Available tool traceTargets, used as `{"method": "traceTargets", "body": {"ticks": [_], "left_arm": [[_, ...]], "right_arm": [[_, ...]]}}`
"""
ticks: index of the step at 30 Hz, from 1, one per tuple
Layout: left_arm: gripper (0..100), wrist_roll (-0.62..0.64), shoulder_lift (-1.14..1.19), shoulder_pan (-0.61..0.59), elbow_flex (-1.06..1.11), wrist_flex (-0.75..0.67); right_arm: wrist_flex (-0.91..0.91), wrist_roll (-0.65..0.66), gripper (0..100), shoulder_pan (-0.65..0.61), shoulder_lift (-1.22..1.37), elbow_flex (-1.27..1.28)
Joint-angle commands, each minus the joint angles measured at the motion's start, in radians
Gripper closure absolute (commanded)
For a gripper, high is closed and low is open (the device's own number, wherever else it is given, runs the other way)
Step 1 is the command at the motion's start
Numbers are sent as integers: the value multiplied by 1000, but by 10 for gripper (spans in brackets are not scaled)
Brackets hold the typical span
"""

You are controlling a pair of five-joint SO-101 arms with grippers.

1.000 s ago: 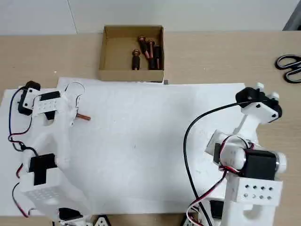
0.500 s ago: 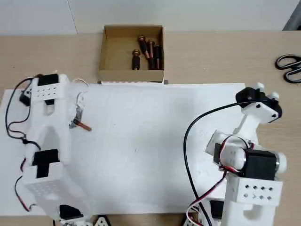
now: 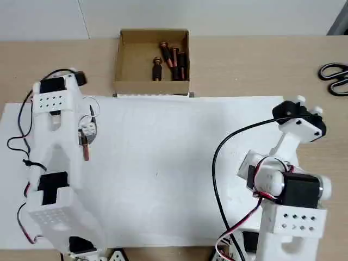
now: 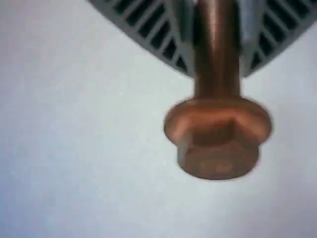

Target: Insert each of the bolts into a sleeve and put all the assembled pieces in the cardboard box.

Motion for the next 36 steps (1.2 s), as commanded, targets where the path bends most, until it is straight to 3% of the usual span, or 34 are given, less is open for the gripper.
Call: {"method": "traceTargets", "body": {"ticks": [1, 3, 9, 15, 21, 36], "left_arm": [[995, -371, -6, 18, -44, 9], [995, -493, -5, 26, -41, 6], [995, -543, -5, 32, -39, -58], [992, -552, -5, 46, -4, -170], [865, -589, -5, 51, 54, -270], [867, -621, 170, 51, 48, -278]], "right_arm": [[2, -40, 995, 7, -5, -9], [2, -55, 995, 5, -5, -9], [2, -55, 995, 1, -7, -9], [2, -55, 995, 1, -7, -9], [2, -55, 995, 5, -7, -5], [-4, -49, 995, 4, -5, -5]]}}
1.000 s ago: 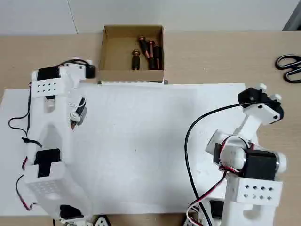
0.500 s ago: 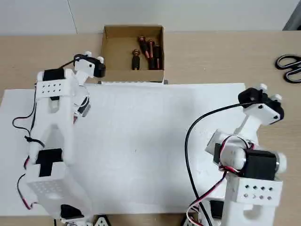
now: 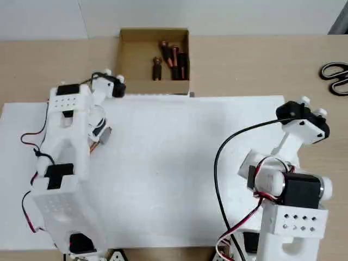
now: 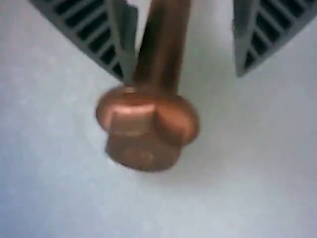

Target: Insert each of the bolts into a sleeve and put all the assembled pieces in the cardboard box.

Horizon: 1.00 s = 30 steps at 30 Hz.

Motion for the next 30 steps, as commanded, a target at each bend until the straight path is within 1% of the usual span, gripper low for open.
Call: {"method": "traceTargets", "body": {"ticks": [1, 9, 16, 19, 28, 30], "left_arm": [[867, -5, 2, 3, -5, -15], [864, -20, -95, 26, -4, 2], [865, -20, -94, 103, -1, 2], [866, -20, -87, 101, -1, -15], [867, -21, 32, 72, -7, -46], [886, -21, 44, 77, -7, -57]], "right_arm": [[-2, -6, 995, 2, -5, -5], [-2, -8, 995, 1, -5, -5], [-2, -9, 995, 1, -5, -5], [-1, -9, 995, 1, -5, -5], [-1, -11, 995, 1, -7, -5], [-1, -11, 995, 1, -7, -5]]}}
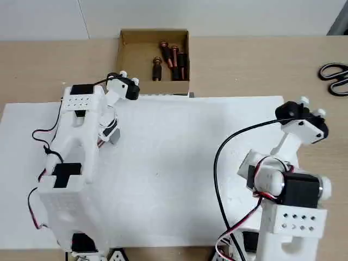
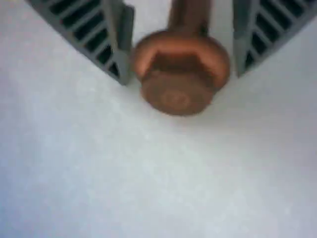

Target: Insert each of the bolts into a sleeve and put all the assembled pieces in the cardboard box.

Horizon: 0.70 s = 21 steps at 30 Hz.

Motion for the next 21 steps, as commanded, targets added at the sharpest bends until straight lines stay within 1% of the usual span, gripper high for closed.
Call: {"method": "traceTargets", "body": {"ticks": [1, 6, 15, 17, 19, 21], "left_arm": [[903, 0, 28, -2, -5, -40], [991, 2, 31, 0, -5, -48], [994, 2, 21, 0, -5, -31], [994, 3, 11, 2, -35, 20], [994, 6, -26, 2, -85, 104], [994, 40, -75, 2, -136, 163]], "right_arm": [[-1, -11, 995, 1, -7, -5], [-1, -12, 995, 1, -7, -5], [-4, -12, 995, -1, -7, -14], [-4, -12, 995, -1, -7, -44], [-4, -12, 996, -1, -7, -106], [-1, -9, 996, -21, -7, -176]]}}
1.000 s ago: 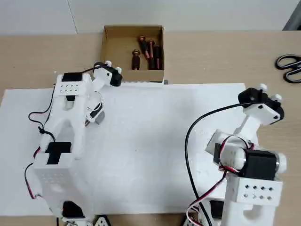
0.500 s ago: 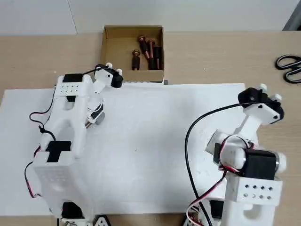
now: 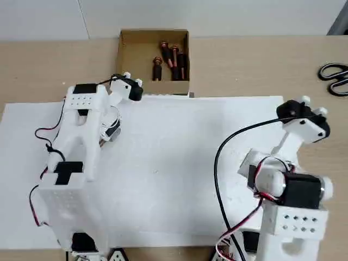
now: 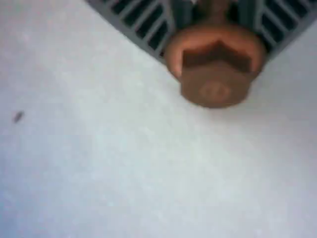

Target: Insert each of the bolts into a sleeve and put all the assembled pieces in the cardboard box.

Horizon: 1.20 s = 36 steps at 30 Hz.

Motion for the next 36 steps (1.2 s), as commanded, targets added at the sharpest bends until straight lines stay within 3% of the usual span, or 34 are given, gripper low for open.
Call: {"method": "traceTargets", "body": {"ticks": [1, 7, 12, 21, 28, 36], "left_arm": [[994, 77, -109, -2, -102, 109], [994, 166, -338, 63, -196, 261], [994, 192, -577, 83, -196, 265], [994, 216, -988, 77, 1, 262], [994, 256, -1396, 74, 266, 129], [994, 595, -1935, 81, 786, -232]], "right_arm": [[-1, -8, 996, -42, -7, -137], [4, 32, 996, -203, -8, -235], [4, 164, 996, -216, -101, -305], [7, 399, 996, -209, -325, -256], [-25, 476, 996, -209, -552, -2], [-222, 477, 996, -214, -777, 354]]}}
